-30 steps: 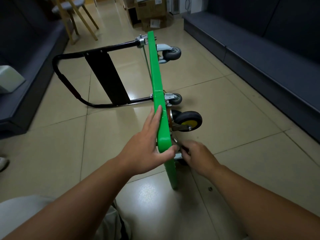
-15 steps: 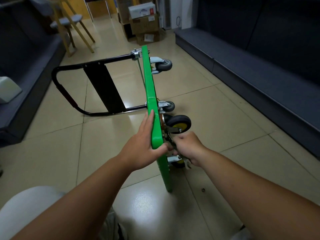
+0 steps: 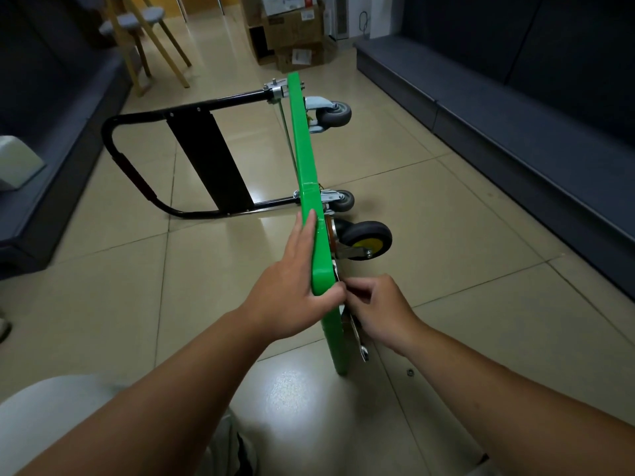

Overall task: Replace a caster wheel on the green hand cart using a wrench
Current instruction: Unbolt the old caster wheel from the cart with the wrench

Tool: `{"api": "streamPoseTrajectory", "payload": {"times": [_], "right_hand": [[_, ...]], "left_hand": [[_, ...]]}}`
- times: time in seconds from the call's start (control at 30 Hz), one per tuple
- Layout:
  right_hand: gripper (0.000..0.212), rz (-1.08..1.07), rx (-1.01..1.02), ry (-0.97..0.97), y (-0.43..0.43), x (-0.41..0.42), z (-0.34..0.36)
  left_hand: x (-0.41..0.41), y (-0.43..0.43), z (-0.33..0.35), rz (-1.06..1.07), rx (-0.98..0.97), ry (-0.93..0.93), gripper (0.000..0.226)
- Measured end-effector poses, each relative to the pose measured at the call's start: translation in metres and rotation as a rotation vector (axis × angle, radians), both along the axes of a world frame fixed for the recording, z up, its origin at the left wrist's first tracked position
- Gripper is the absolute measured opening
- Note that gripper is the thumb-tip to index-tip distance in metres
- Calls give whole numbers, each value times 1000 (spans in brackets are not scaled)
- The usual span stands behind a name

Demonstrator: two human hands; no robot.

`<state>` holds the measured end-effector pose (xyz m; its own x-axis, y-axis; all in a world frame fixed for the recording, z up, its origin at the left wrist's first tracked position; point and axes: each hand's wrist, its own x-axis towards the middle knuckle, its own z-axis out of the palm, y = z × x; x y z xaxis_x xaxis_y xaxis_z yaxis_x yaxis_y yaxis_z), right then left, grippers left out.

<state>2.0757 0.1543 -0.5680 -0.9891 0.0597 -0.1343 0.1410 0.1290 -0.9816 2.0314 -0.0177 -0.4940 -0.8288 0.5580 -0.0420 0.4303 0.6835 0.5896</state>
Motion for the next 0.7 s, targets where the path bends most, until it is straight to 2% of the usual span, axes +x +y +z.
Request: {"api": "streamPoseTrajectory", "payload": {"times": [0.13,0.3,0.4,0.47,0.53,0.63,0.7], "right_hand": [[25,-15,6,-27,9,-11,-20],[34,23,156,51,13,-35,-39],[33,16,232,149,13,-42,-40],[31,28,356,152,17,-38,-41],[27,82,548,0,23,-28,-44],[26,210,840,-461,37,-3,-49],[33,374,965,-705,42,15,-45]], "left_hand": [[-1,-1,0,-11,10,-10,112],[-2,-4,1,-39,19,-11,113],[-3,-5,1,-44,17,2,113],[-3,-6,2,-40,12,8,113],[-2,-5,3,-34,2,14,114],[0,-5,5,-27,10,-9,113],[2,-4,6,-17,20,-25,112]]}}
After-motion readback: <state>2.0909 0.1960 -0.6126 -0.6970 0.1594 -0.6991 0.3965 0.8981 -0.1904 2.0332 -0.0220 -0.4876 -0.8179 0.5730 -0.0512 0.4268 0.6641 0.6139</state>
